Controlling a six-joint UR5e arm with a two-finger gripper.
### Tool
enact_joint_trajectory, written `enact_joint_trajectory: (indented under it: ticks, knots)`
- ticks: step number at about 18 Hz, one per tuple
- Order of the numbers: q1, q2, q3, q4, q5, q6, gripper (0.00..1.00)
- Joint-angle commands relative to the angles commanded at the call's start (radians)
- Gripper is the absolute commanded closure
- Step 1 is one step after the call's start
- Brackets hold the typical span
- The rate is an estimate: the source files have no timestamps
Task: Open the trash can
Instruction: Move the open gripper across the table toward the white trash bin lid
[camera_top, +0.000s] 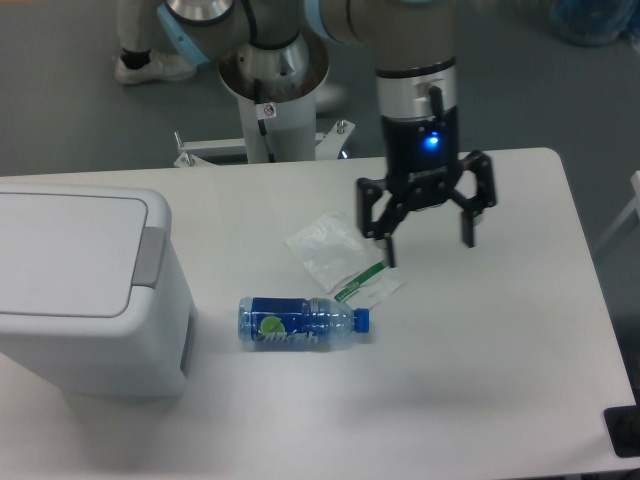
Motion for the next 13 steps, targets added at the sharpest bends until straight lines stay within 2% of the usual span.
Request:
enact_joint_trajectory:
  ticks: [8, 13]
  knots:
    - [-0.135, 0.014, -0.031, 0.0, -0.006, -0.042, 0.0]
    - [-0.19, 0.051, -0.081, 0.0, -0.009, -0.042, 0.0]
